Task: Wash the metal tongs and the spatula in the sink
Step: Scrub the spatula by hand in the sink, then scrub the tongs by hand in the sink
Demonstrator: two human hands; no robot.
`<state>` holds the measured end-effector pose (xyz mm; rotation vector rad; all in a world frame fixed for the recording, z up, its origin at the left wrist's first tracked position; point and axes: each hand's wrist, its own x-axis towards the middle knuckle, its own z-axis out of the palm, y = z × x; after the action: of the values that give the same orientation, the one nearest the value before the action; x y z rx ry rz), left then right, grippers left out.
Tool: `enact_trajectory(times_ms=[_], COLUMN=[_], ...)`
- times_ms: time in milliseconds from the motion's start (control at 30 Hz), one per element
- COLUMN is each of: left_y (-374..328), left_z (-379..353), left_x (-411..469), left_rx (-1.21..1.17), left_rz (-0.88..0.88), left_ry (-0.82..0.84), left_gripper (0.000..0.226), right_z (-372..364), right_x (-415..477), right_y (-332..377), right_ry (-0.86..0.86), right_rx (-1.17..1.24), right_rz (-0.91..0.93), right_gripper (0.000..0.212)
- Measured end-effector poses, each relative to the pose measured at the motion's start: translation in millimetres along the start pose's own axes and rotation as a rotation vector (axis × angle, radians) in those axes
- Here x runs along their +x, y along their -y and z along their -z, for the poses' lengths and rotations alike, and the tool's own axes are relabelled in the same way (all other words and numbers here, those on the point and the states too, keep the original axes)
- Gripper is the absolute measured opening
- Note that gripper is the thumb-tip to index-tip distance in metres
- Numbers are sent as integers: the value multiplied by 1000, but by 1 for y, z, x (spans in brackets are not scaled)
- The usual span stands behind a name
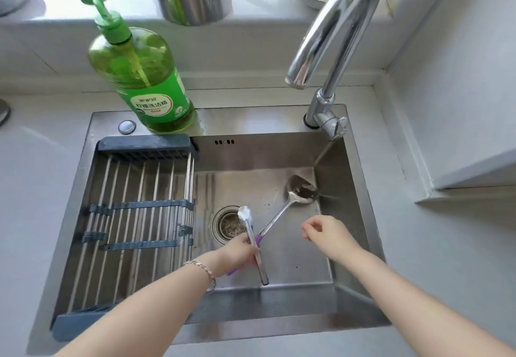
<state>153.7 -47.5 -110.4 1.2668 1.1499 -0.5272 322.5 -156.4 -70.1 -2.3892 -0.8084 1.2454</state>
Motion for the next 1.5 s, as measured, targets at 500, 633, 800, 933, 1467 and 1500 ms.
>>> enact_trajectory(times_ms=[500, 633, 800, 933, 1467, 1500], left_y=[-67, -81, -87, -91, -95, -94], left_z=[82, 121, 142, 136, 125, 130], left_x=[-117, -155, -181, -189, -198, -198], left_rx=[-100, -518, -1087, -1232, -1066, -980], left_rz=[-139, -98, -170, -222, -184, -192], left_ry=[-230, -4, 236, 254, 123, 29], left_gripper=[3, 3, 16, 14, 17, 16], right_z=[24, 34, 27, 11, 7, 9], right_x=[-35, -41, -66, -80, -84, -81], right_y=[98, 154, 201, 199, 169, 171], right_ry=[-11, -11, 284, 125, 0, 10], right_rx=[-17, 52, 326, 239, 130, 121], right_rz=[199, 330, 410, 588, 715, 694], right_gripper=[22, 18, 15, 13, 56, 54])
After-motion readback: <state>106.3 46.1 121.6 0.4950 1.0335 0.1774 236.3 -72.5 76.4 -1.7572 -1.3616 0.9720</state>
